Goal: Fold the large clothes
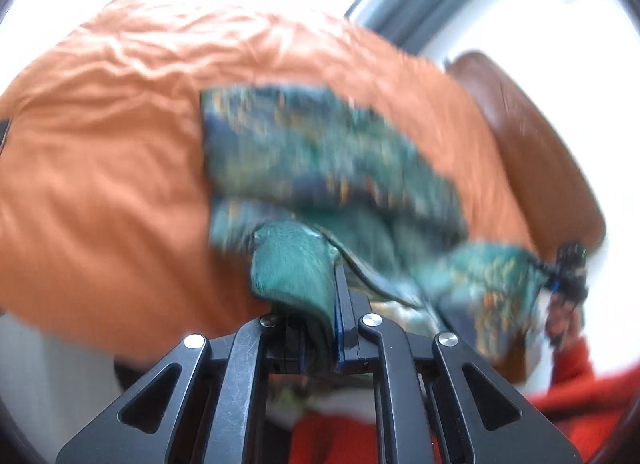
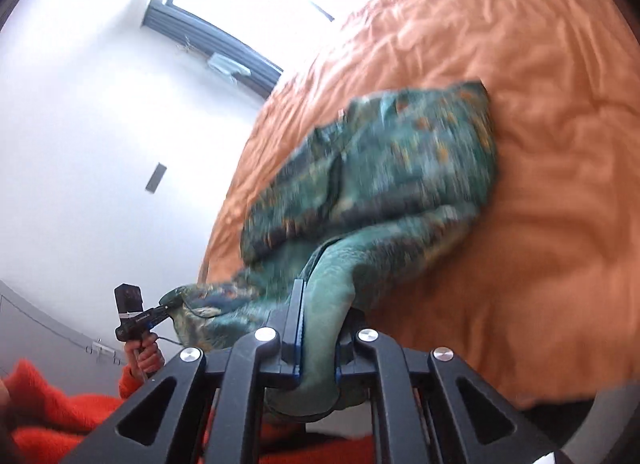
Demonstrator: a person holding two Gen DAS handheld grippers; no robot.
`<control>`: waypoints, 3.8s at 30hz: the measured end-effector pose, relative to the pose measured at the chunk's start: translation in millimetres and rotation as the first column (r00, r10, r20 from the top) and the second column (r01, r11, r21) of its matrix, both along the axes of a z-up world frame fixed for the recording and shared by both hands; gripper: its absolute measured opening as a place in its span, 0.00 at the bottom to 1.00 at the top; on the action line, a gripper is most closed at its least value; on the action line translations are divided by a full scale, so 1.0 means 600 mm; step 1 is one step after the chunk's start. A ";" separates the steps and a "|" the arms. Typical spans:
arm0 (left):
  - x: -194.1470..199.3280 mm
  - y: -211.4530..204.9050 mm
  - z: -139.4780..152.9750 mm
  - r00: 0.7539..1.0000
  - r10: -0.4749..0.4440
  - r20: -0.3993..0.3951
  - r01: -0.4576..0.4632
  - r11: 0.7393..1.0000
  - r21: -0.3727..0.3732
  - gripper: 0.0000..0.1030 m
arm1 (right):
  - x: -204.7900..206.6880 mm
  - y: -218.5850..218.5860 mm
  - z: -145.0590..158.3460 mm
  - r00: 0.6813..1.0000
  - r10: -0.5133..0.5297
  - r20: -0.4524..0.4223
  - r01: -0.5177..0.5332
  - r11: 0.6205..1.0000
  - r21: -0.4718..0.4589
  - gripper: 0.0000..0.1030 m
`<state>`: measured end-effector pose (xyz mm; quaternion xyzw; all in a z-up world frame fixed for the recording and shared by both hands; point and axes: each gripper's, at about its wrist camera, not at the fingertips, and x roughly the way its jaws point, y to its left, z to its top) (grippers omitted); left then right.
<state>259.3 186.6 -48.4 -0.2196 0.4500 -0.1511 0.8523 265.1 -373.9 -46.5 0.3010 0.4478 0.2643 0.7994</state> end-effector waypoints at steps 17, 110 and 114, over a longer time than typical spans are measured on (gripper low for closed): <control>0.341 0.002 -0.082 0.975 0.212 -0.063 -0.200 0.968 0.154 0.67 | 0.367 -0.018 -0.199 0.928 -0.323 -0.183 0.331 0.944 0.012 0.26; 0.098 -0.186 -0.120 0.956 0.175 0.234 -0.276 0.803 0.529 0.93 | -0.019 0.211 -0.113 0.938 -0.150 0.313 0.311 0.765 -0.564 0.73; 0.074 -0.210 -0.100 0.954 0.160 0.254 -0.277 0.798 0.536 0.93 | -0.050 0.223 -0.096 0.934 -0.149 0.326 0.318 0.765 -0.560 0.73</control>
